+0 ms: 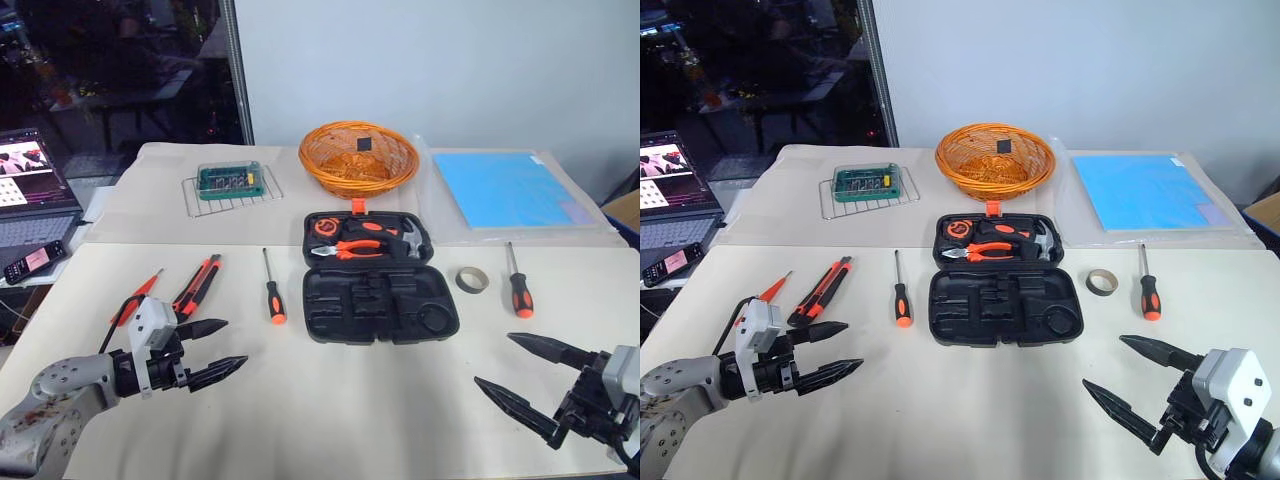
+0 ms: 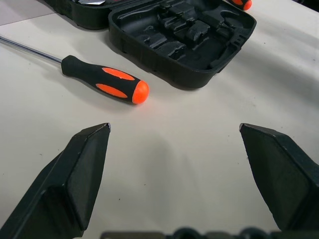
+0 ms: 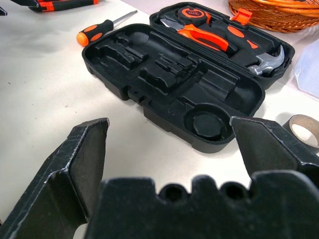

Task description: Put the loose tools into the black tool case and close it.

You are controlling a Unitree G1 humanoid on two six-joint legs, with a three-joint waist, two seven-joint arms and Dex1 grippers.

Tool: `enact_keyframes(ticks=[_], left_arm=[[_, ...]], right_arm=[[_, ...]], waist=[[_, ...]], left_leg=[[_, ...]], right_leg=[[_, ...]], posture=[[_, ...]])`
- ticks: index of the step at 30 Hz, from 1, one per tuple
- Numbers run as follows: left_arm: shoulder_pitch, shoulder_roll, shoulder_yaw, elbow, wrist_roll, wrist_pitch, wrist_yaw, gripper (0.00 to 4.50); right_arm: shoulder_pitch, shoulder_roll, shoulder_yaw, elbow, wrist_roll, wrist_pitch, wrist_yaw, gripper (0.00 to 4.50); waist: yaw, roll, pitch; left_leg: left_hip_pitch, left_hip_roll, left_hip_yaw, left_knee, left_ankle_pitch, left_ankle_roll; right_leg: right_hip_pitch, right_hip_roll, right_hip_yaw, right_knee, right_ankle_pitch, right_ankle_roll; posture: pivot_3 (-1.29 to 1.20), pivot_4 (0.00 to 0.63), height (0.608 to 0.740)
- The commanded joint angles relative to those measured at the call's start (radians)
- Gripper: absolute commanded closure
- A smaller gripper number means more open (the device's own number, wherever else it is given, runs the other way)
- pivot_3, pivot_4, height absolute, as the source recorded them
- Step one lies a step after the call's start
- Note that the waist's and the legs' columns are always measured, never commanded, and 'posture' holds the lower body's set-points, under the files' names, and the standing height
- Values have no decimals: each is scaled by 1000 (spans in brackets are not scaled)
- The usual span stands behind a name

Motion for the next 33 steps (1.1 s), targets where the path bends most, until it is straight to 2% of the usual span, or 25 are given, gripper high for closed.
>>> enact_keyframes(ticks=[1,3,5,8,11,13,16,18,20,22,24,26,30,33], left_arm=[[-55,-47,55,5,-18,27,127,36],[-151,-107,113,53,-47,124,330,36],[-214,-103,140,79,-15,225,456,36],[-311,-68,140,108,-25,369,545,36],[-397,-66,117,71,-111,536,592,36],[-487,-123,118,36,-248,696,658,36],[-566,-195,90,1,-286,859,762,36],[-608,-231,50,-26,-280,920,820,36],[-668,-318,31,-33,-278,1009,889,36],[-738,-388,-50,-46,-140,1093,1049,36],[-778,-422,-99,-35,-55,1121,1148,36],[-807,-483,-103,3,-53,1124,1183,36],[-818,-509,-155,97,-50,1124,1252,36],[-818,-523,-186,141,-86,1124,1270,764]], right_arm=[[-33,-25,-31,-53,98,26,-24,0],[-93,-49,-10,-86,201,48,-46,0],[-135,-78,9,-102,236,60,-49,0],[-188,-128,40,-112,260,81,-51,0],[-222,-163,64,-106,262,101,-57,0],[-225,-182,65,-112,282,112,-40,0],[-225,-188,60,-113,284,110,-23,0],[-224,-187,57,-108,276,107,-17,0],[-211,-184,48,-102,264,100,-2,0],[-190,-179,34,-95,245,89,17,0],[-188,-179,32,-95,234,86,20,0],[-187,-176,15,-98,243,92,17,0],[-160,-165,-18,-107,238,89,25,0],[-157,-163,-34,-111,240,93,18,0]], waist=[[0,0,0],[1,0,0],[1,-3,2],[0,-5,1],[0,-7,2],[3,-8,2],[15,-9,2],[19,-9,2],[23,-10,2],[26,-11,3],[28,-12,3],[23,-13,3],[23,-13,3],[23,-13,3]], left_leg=[[0,0,0,0,0,0],[0,0,0,-1,0,0],[1,0,-1,1,0,0],[3,0,-3,0,1,-1],[1,0,-1,1,1,1],[0,-1,-1,1,1,4],[-2,-1,-2,1,2,10],[-2,-1,-2,2,2,10],[-1,-1,-2,1,1,10],[-1,-2,-2,2,2,9],[-1,-2,-3,4,2,9],[0,-2,-3,4,3,8],[2,-2,-2,3,3,8],[2,-2,-2,3,3,8]], right_leg=[[0,0,0,0,0,0],[0,-1,1,0,0,0],[2,0,1,1,1,1],[4,3,1,2,1,1],[2,4,1,1,1,1],[2,4,2,0,1,3],[2,2,0,0,2,8],[2,2,0,0,2,8],[2,4,1,0,2,8],[3,4,1,0,2,8],[4,5,0,1,2,8],[4,6,3,1,3,7],[4,7,5,2,3,7],[3,7,6,2,3,7]], posture=[[0,150,740],[0,150,740],[0,150,740],[0,150,740],[0,150,740],[0,150,740],[0,150,740],[0,150,740],[0,150,740],[0,150,740],[0,150,740],[0,150,740],[0,150,740],[0,150,740]])
